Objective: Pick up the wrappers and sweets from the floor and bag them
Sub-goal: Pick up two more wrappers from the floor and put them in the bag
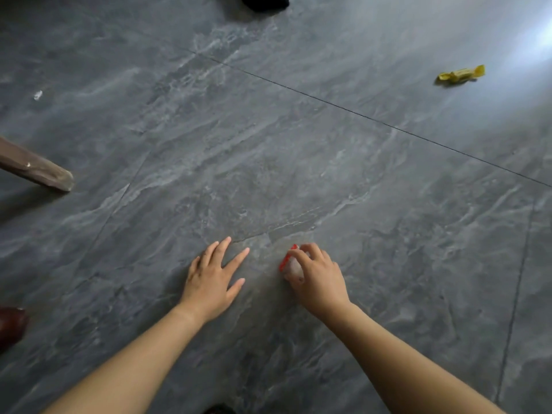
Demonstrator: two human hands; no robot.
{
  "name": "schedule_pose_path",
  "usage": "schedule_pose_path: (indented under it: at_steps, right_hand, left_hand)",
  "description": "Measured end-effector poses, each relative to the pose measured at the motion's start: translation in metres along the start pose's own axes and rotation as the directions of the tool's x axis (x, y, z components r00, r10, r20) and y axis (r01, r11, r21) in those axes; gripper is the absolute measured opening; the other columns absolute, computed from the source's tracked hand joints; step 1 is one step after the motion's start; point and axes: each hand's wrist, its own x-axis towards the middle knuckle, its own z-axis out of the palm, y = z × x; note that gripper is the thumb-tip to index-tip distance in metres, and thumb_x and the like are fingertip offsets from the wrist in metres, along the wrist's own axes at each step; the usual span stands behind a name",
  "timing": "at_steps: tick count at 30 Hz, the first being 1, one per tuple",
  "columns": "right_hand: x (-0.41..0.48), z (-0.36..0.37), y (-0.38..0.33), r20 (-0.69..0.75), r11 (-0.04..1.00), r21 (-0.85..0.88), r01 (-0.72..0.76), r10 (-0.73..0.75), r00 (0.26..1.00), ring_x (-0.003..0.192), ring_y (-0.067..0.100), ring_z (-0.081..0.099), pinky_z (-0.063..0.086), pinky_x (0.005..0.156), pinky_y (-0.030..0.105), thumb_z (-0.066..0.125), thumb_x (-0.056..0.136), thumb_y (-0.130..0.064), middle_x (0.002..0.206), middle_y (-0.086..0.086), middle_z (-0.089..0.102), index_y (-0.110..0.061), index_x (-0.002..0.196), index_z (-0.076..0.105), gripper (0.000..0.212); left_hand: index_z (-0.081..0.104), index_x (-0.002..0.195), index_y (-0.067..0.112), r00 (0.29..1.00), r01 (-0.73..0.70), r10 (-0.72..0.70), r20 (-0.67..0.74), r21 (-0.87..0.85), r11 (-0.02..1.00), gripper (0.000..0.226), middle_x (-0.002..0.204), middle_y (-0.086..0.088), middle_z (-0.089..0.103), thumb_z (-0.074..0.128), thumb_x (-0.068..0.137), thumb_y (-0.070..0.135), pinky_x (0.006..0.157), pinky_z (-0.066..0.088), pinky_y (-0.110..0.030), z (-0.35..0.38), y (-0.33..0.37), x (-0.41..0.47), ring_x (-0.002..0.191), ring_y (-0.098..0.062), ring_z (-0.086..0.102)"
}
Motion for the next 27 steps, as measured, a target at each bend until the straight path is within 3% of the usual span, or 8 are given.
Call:
schedule_pose_path:
  at_steps: [3,8,12,17,22,27]
  right_hand:
    - [-0.001,-0.034,0.009,-0.050,0.992,0.110,-0.054,0.060,0.997,0.110,0.023,0.051,0.047,0.079,0.035,0.060,0.082,-0.036,0.124,0.000,0.048,-0.026,0.117,0.053,0.037]
    - [-0.004,-0.144,0.018,-0.208,0.968,0.245,-0.059,0.112,0.972,0.106,0.017,0.054,0.043,0.071,0.028,0.059,0.083,-0.038,0.122,-0.005,0.051,-0.034,0.107,0.058,0.025]
    - [-0.015,-0.248,0.043,-0.371,0.929,0.367,-0.033,0.179,0.911,0.100,0.020,0.057,0.041,0.069,0.028,0.063,0.081,-0.034,0.118,-0.003,0.055,-0.031,0.106,0.060,0.025]
    - [-0.041,-0.353,0.092,-0.507,0.894,0.448,0.013,0.242,0.828,0.091,0.020,0.060,0.041,0.068,0.027,0.066,0.078,-0.031,0.109,-0.002,0.057,-0.028,0.101,0.062,0.023]
    - [-0.034,-0.395,0.163,-0.571,0.864,0.502,-0.037,0.364,0.736,0.090,0.017,0.058,0.046,0.072,0.031,0.064,0.079,-0.031,0.106,-0.003,0.056,-0.025,0.102,0.061,0.023]
    - [0.013,-0.374,0.248,-0.556,0.829,0.528,-0.182,0.500,0.664,0.091,0.017,0.060,0.050,0.073,0.034,0.064,0.079,-0.035,0.110,-0.005,0.055,-0.024,0.105,0.060,0.028]
  left_hand:
    - [0.043,0.133,0.036,0.996,-0.005,0.007,0.086,-0.023,1.000,0.064,0.141,-0.010,0.043,0.026,0.076,0.059,0.096,0.041,-0.049,-0.028,0.012,0.008,0.127,-0.031,0.043]
    - [0.045,0.134,0.029,0.988,-0.152,0.153,-0.004,0.100,0.983,0.052,0.136,-0.007,0.050,0.048,0.086,0.049,0.100,0.034,-0.053,-0.140,0.059,0.042,0.125,-0.027,0.046]
    - [0.047,0.132,0.026,0.962,-0.231,0.249,-0.108,0.161,0.960,0.067,0.130,-0.007,0.054,0.025,0.078,0.060,0.094,0.040,-0.042,-0.251,0.138,0.075,0.118,-0.027,0.052]
    - [0.042,0.133,0.026,0.903,-0.378,0.416,-0.109,0.260,0.889,0.050,0.129,-0.002,0.053,0.043,0.090,0.049,0.088,0.043,-0.038,-0.343,0.255,0.116,0.116,-0.024,0.051]
    - [0.045,0.131,0.025,0.832,-0.516,0.547,-0.094,0.229,0.825,0.048,0.128,-0.003,0.054,0.042,0.089,0.050,0.087,0.045,-0.039,-0.363,0.353,0.187,0.114,-0.026,0.053]
    - [0.046,0.129,0.024,0.796,-0.595,0.604,-0.038,0.136,0.792,0.044,0.128,-0.003,0.052,0.051,0.088,0.042,0.085,0.048,-0.041,-0.304,0.406,0.310,0.112,-0.028,0.054]
